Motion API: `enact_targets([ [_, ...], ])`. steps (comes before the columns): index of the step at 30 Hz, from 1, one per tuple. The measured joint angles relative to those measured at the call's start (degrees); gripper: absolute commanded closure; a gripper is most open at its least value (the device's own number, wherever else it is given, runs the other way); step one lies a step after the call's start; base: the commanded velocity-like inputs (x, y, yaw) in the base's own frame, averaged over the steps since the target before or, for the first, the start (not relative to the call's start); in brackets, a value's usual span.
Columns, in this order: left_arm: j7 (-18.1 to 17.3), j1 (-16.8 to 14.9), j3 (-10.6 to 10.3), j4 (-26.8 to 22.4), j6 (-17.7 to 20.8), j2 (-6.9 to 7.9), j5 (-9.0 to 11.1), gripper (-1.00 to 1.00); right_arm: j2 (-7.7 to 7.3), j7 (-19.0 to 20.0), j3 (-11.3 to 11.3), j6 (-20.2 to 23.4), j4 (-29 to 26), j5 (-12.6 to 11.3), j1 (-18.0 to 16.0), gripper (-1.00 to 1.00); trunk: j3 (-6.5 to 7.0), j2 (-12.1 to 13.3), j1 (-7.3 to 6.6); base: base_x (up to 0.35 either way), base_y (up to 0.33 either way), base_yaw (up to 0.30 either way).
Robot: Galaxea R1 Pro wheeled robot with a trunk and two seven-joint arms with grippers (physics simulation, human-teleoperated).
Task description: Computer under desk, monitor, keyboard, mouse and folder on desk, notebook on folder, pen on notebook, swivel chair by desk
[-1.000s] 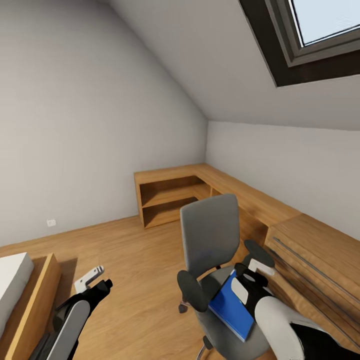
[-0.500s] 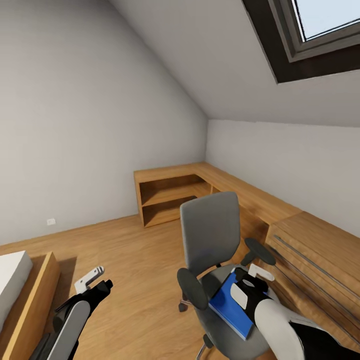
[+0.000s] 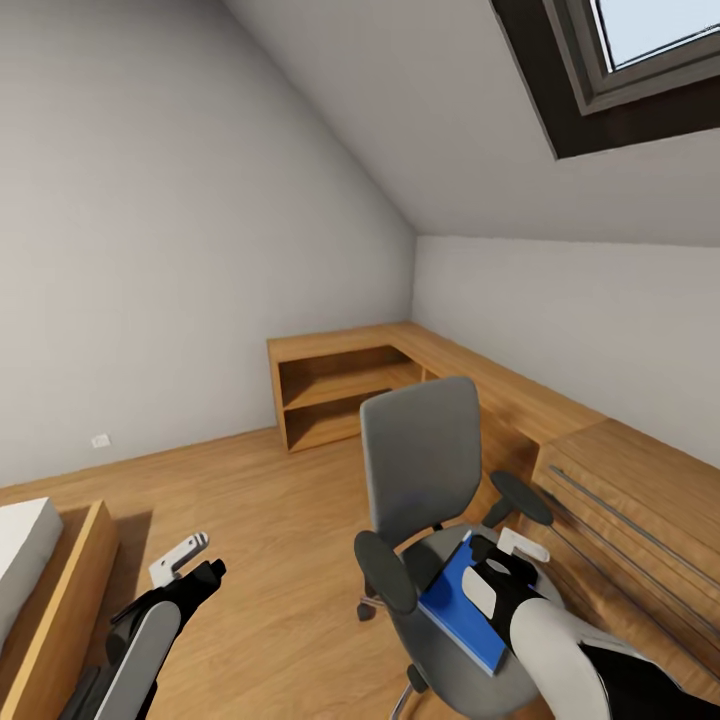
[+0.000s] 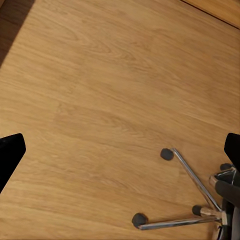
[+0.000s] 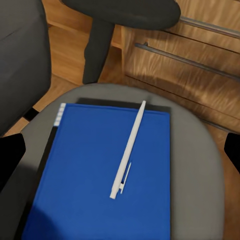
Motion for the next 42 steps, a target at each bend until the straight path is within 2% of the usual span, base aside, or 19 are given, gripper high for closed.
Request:
enact_targets([
  [13,0.00,0.01,-0.02,0.00,0.00,0.00,0.00,-1.00,-0.14,0.04,0.00,0.05,0.02,-0.01,0.01,-1.00,-2.34,-5.22,2.86,0.000,0.000,0.000],
  [23,0.00,0.03,-0.03,0.00,0.00,-0.06,0.07,-1.00,-1.15,0.06,-0.08,0.72,0.05,-0.30,0.03,-1.00,-4.13,-9.23,5.05,0.000,0.000,0.000],
  [29,0.01,0.03,-0.05,0.26,0.00,-0.08,0.16,-1.00,-1.56,0.35,-0.19,4.39,-0.03,-0.45,0.01,-1.00,-5.21,-11.64,6.37,0.000,0.000,0.000],
  [38,-0.14,0.02,-0.12,1.37,0.01,0.00,0.19,-1.00,-2.38,0.59,-0.45,10.74,-0.15,-0.61,-0.01,-1.00,-5.22,-11.65,6.38,0.000,0.000,0.000],
  [42,-0.20,0.02,-0.89,3.06,0.03,0.06,0.09,-1.00,-2.44,0.62,-0.59,12.93,-0.30,-0.65,-0.01,-1.00,-5.22,-11.65,6.38,0.000,0.000,0.000],
])
